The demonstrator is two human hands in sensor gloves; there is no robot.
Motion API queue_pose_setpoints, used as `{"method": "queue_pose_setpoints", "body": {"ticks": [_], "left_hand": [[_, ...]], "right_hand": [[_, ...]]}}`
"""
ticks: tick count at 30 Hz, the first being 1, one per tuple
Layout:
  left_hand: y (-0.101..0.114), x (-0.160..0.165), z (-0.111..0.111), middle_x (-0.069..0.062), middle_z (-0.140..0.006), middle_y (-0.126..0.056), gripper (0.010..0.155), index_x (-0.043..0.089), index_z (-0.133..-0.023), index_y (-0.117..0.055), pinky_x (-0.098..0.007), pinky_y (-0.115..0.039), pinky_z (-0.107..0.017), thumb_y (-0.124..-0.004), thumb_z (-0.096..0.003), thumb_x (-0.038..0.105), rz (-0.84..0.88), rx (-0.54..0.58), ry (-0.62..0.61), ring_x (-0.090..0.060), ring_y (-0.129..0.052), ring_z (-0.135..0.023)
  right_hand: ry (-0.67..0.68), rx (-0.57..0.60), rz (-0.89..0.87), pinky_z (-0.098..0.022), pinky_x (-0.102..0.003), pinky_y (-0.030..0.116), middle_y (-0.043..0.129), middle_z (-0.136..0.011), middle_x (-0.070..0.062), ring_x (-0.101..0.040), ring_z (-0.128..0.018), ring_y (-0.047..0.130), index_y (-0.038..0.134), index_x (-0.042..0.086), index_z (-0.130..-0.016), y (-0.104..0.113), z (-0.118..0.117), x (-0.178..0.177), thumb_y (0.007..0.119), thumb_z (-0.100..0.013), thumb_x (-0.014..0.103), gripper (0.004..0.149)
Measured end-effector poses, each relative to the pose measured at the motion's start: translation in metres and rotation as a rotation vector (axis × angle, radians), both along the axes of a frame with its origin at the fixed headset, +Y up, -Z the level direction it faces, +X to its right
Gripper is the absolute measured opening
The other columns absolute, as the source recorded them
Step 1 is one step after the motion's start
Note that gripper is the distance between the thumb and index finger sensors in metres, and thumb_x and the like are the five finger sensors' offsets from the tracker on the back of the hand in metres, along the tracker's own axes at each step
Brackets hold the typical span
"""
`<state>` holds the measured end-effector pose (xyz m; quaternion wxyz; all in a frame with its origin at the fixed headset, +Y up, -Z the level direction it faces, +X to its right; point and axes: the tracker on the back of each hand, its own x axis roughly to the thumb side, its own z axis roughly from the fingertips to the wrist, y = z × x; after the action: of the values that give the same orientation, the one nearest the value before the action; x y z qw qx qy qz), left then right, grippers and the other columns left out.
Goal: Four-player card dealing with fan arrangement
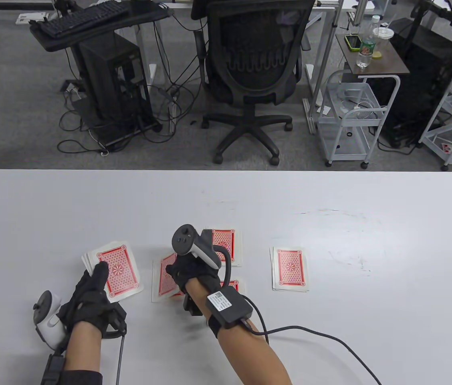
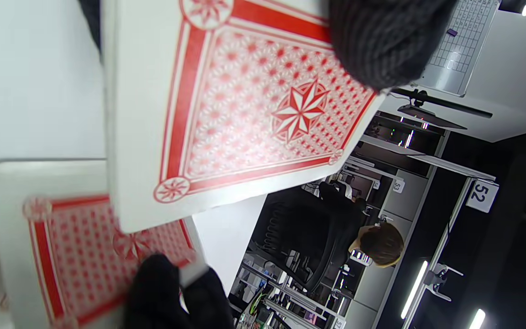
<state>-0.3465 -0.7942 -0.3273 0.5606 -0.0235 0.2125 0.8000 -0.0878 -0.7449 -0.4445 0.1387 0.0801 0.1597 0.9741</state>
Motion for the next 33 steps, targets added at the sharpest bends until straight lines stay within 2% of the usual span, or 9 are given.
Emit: {"method": "queue_pose_setpoints", "body": {"ticks": [4, 6, 9, 14, 18, 21, 26, 29, 33], "left_hand": [[0.003, 0.006, -0.004, 0.009, -0.09, -0.089, 0.047, 0.033, -0.095, -0.07, -0.043, -0.089, -0.051, -0.081, -0.0518, 0.049, -0.022, 0.014, -0.032, -0.024, -0.102, -0.074], [0.003, 0.008, -0.005, 0.009, -0.09, -0.09, 0.047, 0.033, -0.095, -0.071, -0.043, -0.09, -0.051, -0.081, -0.0517, 0.049, -0.026, 0.014, -0.044, -0.024, -0.103, -0.073], [0.003, 0.012, -0.006, 0.009, -0.089, -0.09, 0.047, 0.033, -0.095, -0.071, -0.043, -0.09, -0.05, -0.082, -0.0514, 0.049, -0.021, 0.016, -0.052, -0.025, -0.103, -0.073], [0.005, 0.024, -0.006, 0.009, -0.089, -0.09, 0.047, 0.032, -0.094, -0.072, -0.043, -0.09, -0.049, -0.082, -0.051, 0.048, 0.013, 0.04, -0.085, -0.025, -0.103, -0.072], [0.008, 0.043, -0.005, 0.009, -0.088, -0.091, 0.047, 0.032, -0.094, -0.072, -0.042, -0.09, -0.049, -0.082, -0.0511, 0.049, 0.04, 0.064, -0.161, -0.024, -0.104, -0.072], [0.01, 0.06, -0.002, 0.009, -0.088, -0.091, 0.047, 0.032, -0.094, -0.072, -0.042, -0.09, -0.049, -0.082, -0.0511, 0.049, 0.047, 0.082, -0.218, -0.024, -0.104, -0.071], [0.012, 0.081, 0.003, 0.01, -0.087, -0.091, 0.047, 0.033, -0.093, -0.073, -0.042, -0.091, -0.049, -0.083, -0.0503, 0.049, 0.021, 0.086, -0.268, -0.023, -0.104, -0.071], [0.01, 0.083, 0.003, 0.009, -0.087, -0.092, 0.047, 0.032, -0.093, -0.073, -0.042, -0.091, -0.049, -0.083, -0.0502, 0.049, 0.016, 0.091, -0.266, -0.023, -0.104, -0.071], [0.01, 0.084, 0.001, 0.009, -0.088, -0.091, 0.047, 0.032, -0.094, -0.072, -0.042, -0.09, -0.05, -0.081, -0.0505, 0.049, 0.037, 0.094, -0.279, -0.024, -0.104, -0.072]], "right_hand": [[0.029, 0.069, 0.256, -0.038, -0.044, 0.083, 0.089, -0.064, 0.001, -0.002, -0.019, 0.097, 0.052, -0.004, -0.103, -0.012, -0.001, -0.013, 0.089, -0.047, 0.045, 0.082], [0.026, 0.074, 0.258, -0.039, -0.044, 0.083, 0.089, -0.064, 0.002, -0.002, -0.02, 0.097, 0.053, -0.002, -0.103, -0.013, -0.002, -0.011, 0.088, -0.048, 0.046, 0.081], [0.022, 0.045, 0.141, -0.041, -0.045, 0.082, 0.089, -0.066, 0.001, -0.004, -0.023, 0.098, 0.056, 0.0, -0.103, -0.003, -0.002, -0.001, 0.086, -0.049, 0.047, 0.077], [0.03, 0.008, -0.32, -0.048, -0.052, 0.076, 0.085, -0.078, -0.008, -0.015, -0.042, 0.102, 0.062, 0.005, -0.102, 0.029, 0.01, 0.029, 0.076, -0.056, 0.048, 0.064], [0.133, -0.008, -0.627, -0.053, -0.059, 0.07, 0.074, -0.089, -0.014, -0.027, -0.06, 0.097, 0.058, 0.006, -0.104, 0.038, 0.031, 0.043, 0.077, -0.055, 0.05, 0.069], [0.153, -0.023, -0.662, -0.055, -0.063, 0.065, 0.066, -0.091, -0.014, -0.031, -0.067, 0.09, 0.047, 0.003, -0.105, 0.034, 0.043, 0.05, 0.081, -0.051, 0.051, 0.08], [0.128, -0.025, -0.735, -0.051, -0.058, 0.073, 0.081, -0.075, -0.004, -0.021, -0.05, 0.1, 0.063, 0.006, -0.094, 0.026, 0.052, 0.062, 0.091, -0.046, 0.038, 0.064], [0.089, 0.006, -0.731, -0.051, -0.056, 0.075, 0.086, -0.072, -0.003, -0.02, -0.048, 0.105, 0.067, 0.005, -0.094, 0.025, 0.053, 0.071, 0.092, -0.044, 0.035, 0.063], [0.04, -0.056, -0.802, -0.051, -0.055, 0.076, 0.09, -0.069, -0.003, -0.02, -0.047, 0.107, 0.069, 0.003, -0.094, 0.024, 0.048, 0.084, 0.091, -0.045, 0.031, 0.061]]}}
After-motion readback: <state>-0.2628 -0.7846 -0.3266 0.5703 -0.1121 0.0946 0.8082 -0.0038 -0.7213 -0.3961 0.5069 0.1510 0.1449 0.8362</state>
